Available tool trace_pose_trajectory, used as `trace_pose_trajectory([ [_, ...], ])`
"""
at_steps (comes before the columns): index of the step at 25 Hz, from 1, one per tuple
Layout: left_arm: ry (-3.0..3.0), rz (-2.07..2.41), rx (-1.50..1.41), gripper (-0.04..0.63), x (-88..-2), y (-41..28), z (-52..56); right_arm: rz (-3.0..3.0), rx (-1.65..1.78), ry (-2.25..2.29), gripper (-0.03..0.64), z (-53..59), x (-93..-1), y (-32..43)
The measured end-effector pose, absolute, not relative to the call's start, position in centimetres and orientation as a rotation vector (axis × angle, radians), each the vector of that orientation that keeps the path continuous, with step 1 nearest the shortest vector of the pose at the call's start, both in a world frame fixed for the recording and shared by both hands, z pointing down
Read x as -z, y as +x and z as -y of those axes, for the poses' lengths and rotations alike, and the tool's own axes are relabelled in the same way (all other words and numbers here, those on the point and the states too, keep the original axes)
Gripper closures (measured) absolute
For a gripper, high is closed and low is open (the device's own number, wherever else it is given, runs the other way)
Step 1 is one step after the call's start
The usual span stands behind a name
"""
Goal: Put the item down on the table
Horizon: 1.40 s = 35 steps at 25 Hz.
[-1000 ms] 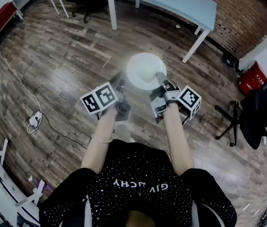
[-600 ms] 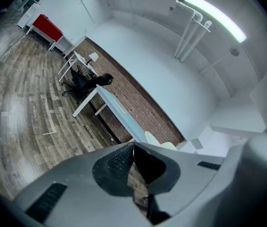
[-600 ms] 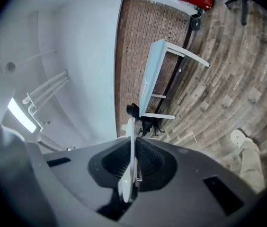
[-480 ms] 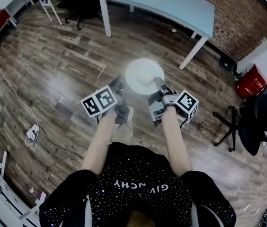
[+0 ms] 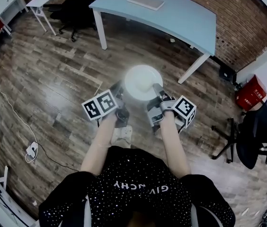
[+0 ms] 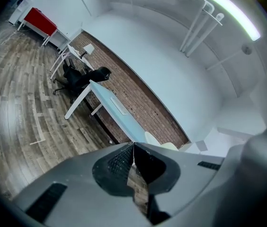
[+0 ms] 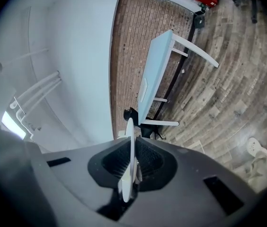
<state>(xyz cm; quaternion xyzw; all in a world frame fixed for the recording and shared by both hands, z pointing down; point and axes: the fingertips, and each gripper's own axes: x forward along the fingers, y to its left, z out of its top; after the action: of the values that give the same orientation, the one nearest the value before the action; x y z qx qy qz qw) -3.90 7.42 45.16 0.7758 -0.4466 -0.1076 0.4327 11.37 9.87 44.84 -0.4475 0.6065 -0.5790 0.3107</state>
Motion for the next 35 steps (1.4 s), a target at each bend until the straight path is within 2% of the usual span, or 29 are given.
trace_pose_trajectory([
  [12,1.954,1.096,0.258,0.580,-44.1,-2.9,8.8,-1.600,1.515,-1.198,0.586,6.2,-44.0,12.6],
  [25,1.900,1.098,0.264,0.580,-46.5,-1.9,16.4,-1.606,1.541,-1.181,0.586,14.6,-45.3,13.9],
  [35,1.876,1.146,0.282,0.580,-46.4,-0.2,27.5,-1.620,1.579,-1.146,0.586,26.4,-45.5,15.6],
])
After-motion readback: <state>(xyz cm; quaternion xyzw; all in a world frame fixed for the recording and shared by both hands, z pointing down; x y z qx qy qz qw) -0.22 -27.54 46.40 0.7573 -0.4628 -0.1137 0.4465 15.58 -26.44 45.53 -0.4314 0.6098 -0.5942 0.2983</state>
